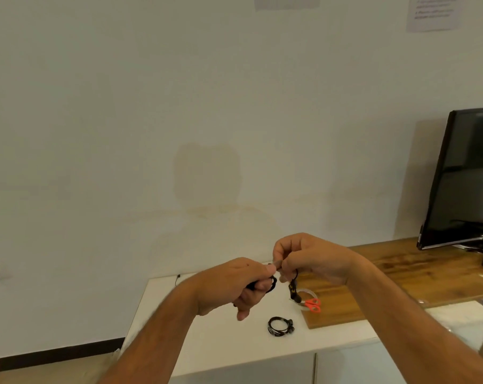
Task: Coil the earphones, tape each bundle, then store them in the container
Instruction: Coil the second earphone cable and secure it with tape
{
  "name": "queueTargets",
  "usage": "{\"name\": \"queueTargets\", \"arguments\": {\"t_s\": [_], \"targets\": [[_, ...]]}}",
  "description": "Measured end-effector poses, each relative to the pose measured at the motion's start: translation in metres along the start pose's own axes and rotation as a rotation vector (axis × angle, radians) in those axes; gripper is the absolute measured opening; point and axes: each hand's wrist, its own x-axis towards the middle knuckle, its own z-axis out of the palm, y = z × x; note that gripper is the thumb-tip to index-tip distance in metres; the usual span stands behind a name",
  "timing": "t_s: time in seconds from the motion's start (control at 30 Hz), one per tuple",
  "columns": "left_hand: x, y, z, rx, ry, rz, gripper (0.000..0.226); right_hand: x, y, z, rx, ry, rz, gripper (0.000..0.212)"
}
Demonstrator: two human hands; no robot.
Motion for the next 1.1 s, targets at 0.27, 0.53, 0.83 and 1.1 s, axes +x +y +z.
{"name": "queueTargets", "arguments": {"t_s": [0.27, 0.53, 0.83, 1.1], "targets": [[-0.01, 0.004, -0.003, 0.034, -0.096, -0.073, 0.042, 0.005, 0.012, -0.007, -0.129, 0.136, 0.066, 0.012], [-0.014, 0.006, -0.009, 0.0, -0.09, -0.062, 0.039, 0.009, 0.039, -0.002, 0.016, 0.281, 0.187, 0.006], [-0.008, -0.005, -0.016, -0.164, -0.015, -0.104, 0.045, 0.005, 0.055, 0.005, -0.054, 0.028, 0.205, 0.038], [-0.002, -0.008, -0.011, -0.242, 0.042, -0.152, 0.044, 0.002, 0.051, 0.005, 0.038, -0.016, 0.042, 0.047]]}}
